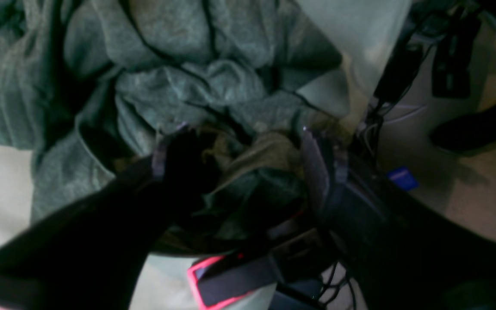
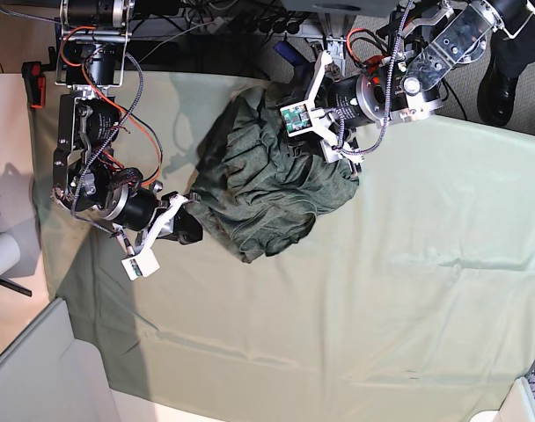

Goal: Fold the T-shirt properly

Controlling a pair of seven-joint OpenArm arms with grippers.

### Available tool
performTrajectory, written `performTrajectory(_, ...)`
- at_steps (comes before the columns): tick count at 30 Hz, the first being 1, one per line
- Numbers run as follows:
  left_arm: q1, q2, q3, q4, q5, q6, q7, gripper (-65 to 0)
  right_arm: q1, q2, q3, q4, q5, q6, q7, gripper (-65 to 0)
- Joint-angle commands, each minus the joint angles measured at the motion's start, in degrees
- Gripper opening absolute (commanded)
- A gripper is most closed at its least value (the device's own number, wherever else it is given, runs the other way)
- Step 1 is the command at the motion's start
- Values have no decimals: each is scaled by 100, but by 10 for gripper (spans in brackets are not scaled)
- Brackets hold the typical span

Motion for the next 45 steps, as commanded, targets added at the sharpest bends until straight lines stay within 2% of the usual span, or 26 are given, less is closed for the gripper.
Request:
performTrajectory(1, -42, 11, -2, 37, 15, 20, -20, -240, 107, 76, 48, 90, 92, 72, 98, -650)
performTrajectory(7, -46, 15, -2, -306, 22, 17, -127, -241, 107, 79, 48, 90, 92, 72, 118, -650)
performTrajectory(12, -164, 52, -2, -476, 275, 24, -313, -244, 109, 76, 48, 90, 120, 70, 118, -650)
performTrajectory(14, -236, 63, -2, -476, 273, 120, -299, -262, 109, 76, 48, 90, 133, 70, 118, -650)
performTrajectory(18, -313, 105, -2, -474, 271, 280, -302, -416, 109, 76, 48, 90, 133, 70, 116, -650)
performTrajectory(22, -313, 264, -2, -476, 363, 271, -295, -532, 109, 76, 48, 90, 136, 70, 118, -650)
performTrajectory(25, -330, 372, -2, -476, 634, 232, -299, -642, 109, 76, 48, 90, 133, 70, 116, -650)
performTrajectory(35, -1064, 374, -4, -575, 588, 232, -214, -650, 107, 79, 48, 90, 133, 70, 101, -650)
performTrajectory(45, -1838, 376, -4, -1755, 439, 227, -599, -650, 96, 79, 48, 90, 177, 70, 98, -650)
